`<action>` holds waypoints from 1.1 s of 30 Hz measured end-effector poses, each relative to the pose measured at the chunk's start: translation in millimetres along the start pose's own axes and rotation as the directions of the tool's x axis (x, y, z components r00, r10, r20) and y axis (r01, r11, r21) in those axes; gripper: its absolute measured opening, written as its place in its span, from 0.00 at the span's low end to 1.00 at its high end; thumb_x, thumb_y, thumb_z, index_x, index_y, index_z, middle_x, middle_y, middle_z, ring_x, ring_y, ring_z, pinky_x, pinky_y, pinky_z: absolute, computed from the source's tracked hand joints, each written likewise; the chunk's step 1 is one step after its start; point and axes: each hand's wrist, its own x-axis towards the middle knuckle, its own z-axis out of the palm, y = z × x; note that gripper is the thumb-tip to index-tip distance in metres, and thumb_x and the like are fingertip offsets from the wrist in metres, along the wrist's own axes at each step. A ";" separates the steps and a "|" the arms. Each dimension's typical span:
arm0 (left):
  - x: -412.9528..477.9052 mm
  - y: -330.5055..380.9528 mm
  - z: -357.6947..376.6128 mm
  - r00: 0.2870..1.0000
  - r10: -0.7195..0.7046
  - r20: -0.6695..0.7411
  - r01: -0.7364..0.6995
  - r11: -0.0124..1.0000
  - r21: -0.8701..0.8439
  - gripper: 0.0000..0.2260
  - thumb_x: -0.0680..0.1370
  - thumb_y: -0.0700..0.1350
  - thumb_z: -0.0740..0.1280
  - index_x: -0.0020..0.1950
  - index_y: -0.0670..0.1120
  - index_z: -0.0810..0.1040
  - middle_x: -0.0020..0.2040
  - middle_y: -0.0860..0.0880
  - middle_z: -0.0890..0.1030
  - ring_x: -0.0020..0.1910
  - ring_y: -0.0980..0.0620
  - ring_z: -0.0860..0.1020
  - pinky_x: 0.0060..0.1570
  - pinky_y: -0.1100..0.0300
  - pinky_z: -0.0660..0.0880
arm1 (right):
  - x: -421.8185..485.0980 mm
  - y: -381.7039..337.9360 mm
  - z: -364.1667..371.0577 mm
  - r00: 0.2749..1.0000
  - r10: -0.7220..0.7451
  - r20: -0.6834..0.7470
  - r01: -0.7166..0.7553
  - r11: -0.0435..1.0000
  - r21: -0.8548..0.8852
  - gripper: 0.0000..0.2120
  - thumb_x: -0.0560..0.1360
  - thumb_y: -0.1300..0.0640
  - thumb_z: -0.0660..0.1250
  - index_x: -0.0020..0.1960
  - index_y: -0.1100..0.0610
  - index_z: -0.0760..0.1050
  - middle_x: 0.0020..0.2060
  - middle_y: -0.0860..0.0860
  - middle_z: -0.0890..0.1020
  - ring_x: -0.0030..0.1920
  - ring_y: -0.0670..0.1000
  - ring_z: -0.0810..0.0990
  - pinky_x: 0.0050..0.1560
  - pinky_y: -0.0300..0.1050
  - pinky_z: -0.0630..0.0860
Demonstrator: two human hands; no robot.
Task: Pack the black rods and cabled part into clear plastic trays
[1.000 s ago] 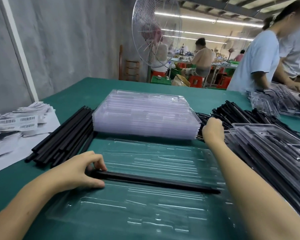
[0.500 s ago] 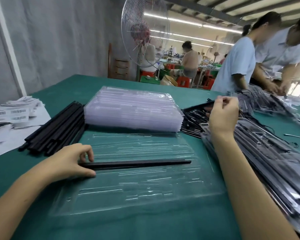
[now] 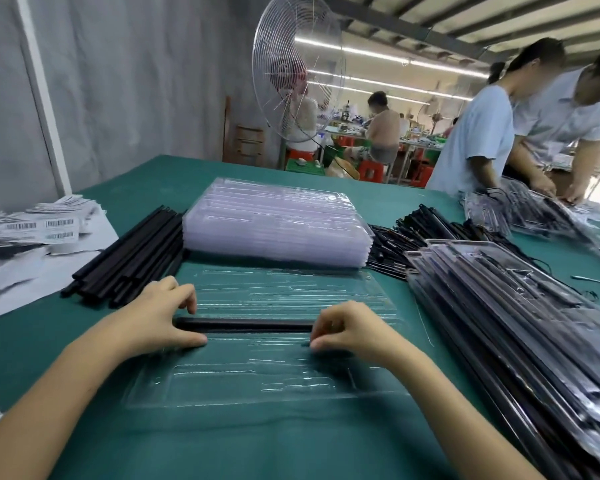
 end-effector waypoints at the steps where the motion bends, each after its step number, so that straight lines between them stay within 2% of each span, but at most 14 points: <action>1: 0.0 -0.2 -0.1 1.000 0.001 0.001 -0.001 1.000 -0.004 0.17 0.65 0.62 0.74 0.45 0.58 0.70 0.48 0.59 0.67 0.53 0.58 0.66 0.54 0.60 0.67 | -1.3 0.9 1.0 1.000 -0.002 0.024 0.003 1.000 -0.024 0.06 0.67 0.55 0.76 0.41 0.57 0.82 0.32 0.44 0.79 0.32 0.38 0.73 0.35 0.31 0.68; 6: -0.2 -0.9 -0.8 1.000 0.010 -0.002 -0.010 1.000 0.000 0.17 0.66 0.62 0.73 0.45 0.58 0.70 0.48 0.59 0.66 0.52 0.58 0.65 0.55 0.60 0.67 | -7.2 1.6 1.3 1.000 0.009 0.019 -0.008 0.998 -0.066 0.07 0.68 0.51 0.75 0.42 0.53 0.82 0.38 0.48 0.81 0.38 0.43 0.76 0.41 0.36 0.72; 9: -0.6 -0.4 -0.6 1.000 0.006 -0.010 -0.006 1.000 -0.009 0.16 0.66 0.62 0.73 0.45 0.59 0.70 0.48 0.58 0.67 0.51 0.60 0.65 0.53 0.61 0.66 | -10.5 6.2 -10.5 0.999 0.039 0.019 -0.034 0.975 -0.221 0.07 0.69 0.51 0.74 0.45 0.51 0.82 0.38 0.44 0.79 0.37 0.38 0.74 0.39 0.29 0.69; 11: -1.0 -1.0 -0.7 1.000 0.001 -0.012 -0.001 1.000 -0.007 0.16 0.66 0.61 0.73 0.45 0.58 0.70 0.48 0.58 0.67 0.50 0.62 0.64 0.51 0.62 0.64 | -13.8 10.8 -16.8 0.996 0.080 0.025 -0.071 0.963 -0.260 0.04 0.69 0.52 0.73 0.43 0.49 0.82 0.36 0.41 0.76 0.35 0.36 0.72 0.35 0.28 0.67; 16: -1.3 -1.7 0.3 1.000 0.004 -0.018 -0.004 1.000 -0.017 0.15 0.67 0.60 0.74 0.46 0.59 0.70 0.48 0.59 0.66 0.48 0.65 0.64 0.49 0.62 0.63 | -18.5 17.9 -22.2 0.986 0.146 0.080 -0.131 0.976 -0.176 0.05 0.70 0.55 0.73 0.38 0.46 0.79 0.35 0.43 0.78 0.31 0.35 0.73 0.33 0.29 0.69; 20: -2.9 -4.1 0.8 1.000 0.016 -0.007 -0.016 0.999 -0.030 0.15 0.67 0.60 0.74 0.46 0.58 0.72 0.48 0.58 0.68 0.51 0.64 0.66 0.52 0.61 0.65 | -13.8 15.2 -28.6 0.978 0.182 0.105 -0.167 0.976 -0.138 0.03 0.72 0.55 0.70 0.42 0.48 0.80 0.33 0.43 0.78 0.34 0.41 0.75 0.41 0.40 0.75; 22: -3.3 -8.2 -0.7 1.000 0.013 -0.014 -0.014 0.998 -0.055 0.13 0.68 0.59 0.74 0.44 0.57 0.75 0.48 0.56 0.70 0.50 0.62 0.69 0.51 0.60 0.68 | -8.1 7.8 -33.5 0.971 0.199 0.136 -0.179 0.974 -0.142 0.02 0.73 0.55 0.68 0.43 0.49 0.79 0.33 0.44 0.79 0.33 0.43 0.77 0.41 0.41 0.76; 24: -1.2 -11.0 -5.3 0.999 0.010 -0.043 -0.014 0.996 -0.090 0.09 0.69 0.58 0.73 0.41 0.56 0.77 0.45 0.54 0.73 0.45 0.59 0.73 0.46 0.62 0.70 | 0.1 -1.7 -43.0 0.962 0.230 0.147 -0.208 0.966 -0.154 0.03 0.74 0.53 0.67 0.46 0.51 0.79 0.37 0.47 0.82 0.34 0.45 0.80 0.39 0.41 0.75; 27: 9.9 -9.6 -14.0 0.996 -0.006 -0.085 0.002 0.999 -0.050 0.07 0.72 0.55 0.71 0.36 0.55 0.78 0.38 0.54 0.78 0.37 0.57 0.76 0.39 0.62 0.70 | 18.6 -13.9 -69.5 0.961 0.260 0.095 -0.246 0.960 -0.135 0.09 0.76 0.52 0.65 0.51 0.56 0.78 0.41 0.52 0.83 0.37 0.47 0.80 0.35 0.38 0.73; 30: 22.4 -6.6 -19.6 0.991 -0.056 -0.119 0.063 0.997 0.053 0.10 0.75 0.53 0.69 0.34 0.54 0.76 0.30 0.55 0.78 0.32 0.57 0.76 0.36 0.58 0.73 | 43.4 -22.8 -104.7 0.960 0.277 -0.048 -0.281 0.952 -0.125 0.11 0.78 0.53 0.64 0.52 0.60 0.77 0.42 0.51 0.81 0.35 0.46 0.77 0.27 0.33 0.69; 33: 30.3 -1.7 -20.5 0.987 -0.085 -0.135 0.104 0.984 0.146 0.11 0.75 0.53 0.68 0.34 0.54 0.75 0.28 0.57 0.77 0.32 0.57 0.76 0.37 0.55 0.75 | 70.1 -14.0 -135.1 0.914 0.352 -0.200 -0.364 0.931 -0.028 0.10 0.78 0.58 0.62 0.53 0.64 0.76 0.47 0.56 0.81 0.37 0.51 0.77 0.30 0.40 0.72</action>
